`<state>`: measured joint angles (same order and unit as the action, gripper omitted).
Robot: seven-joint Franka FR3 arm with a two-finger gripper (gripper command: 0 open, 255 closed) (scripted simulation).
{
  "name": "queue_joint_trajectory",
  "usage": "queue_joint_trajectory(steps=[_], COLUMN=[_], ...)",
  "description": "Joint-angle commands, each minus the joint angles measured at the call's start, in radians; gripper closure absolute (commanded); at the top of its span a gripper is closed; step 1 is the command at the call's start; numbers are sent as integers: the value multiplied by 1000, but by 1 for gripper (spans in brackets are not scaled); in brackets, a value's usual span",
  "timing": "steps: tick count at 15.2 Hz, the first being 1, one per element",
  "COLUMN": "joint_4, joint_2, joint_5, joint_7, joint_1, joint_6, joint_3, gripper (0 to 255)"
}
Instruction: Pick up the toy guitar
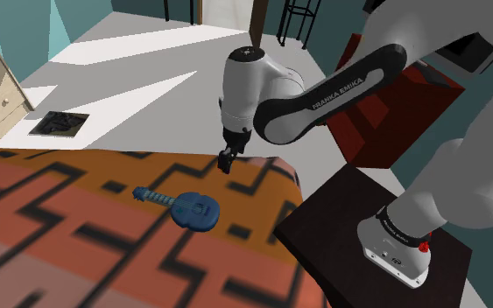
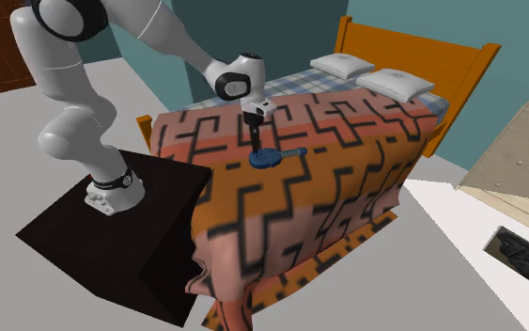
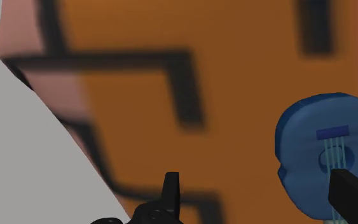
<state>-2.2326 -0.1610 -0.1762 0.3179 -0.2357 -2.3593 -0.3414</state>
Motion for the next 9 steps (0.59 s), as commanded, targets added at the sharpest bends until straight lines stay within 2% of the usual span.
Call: queue_joint_trajectory(steps=[1, 9], joint_4=[52, 318], joint_2=[-75, -360], joint_5=[-55, -231], joint_7=[42, 153], joint_1=[-25, -159], joint_6=[-25, -54], joint_3=[0, 41], gripper=[0, 0])
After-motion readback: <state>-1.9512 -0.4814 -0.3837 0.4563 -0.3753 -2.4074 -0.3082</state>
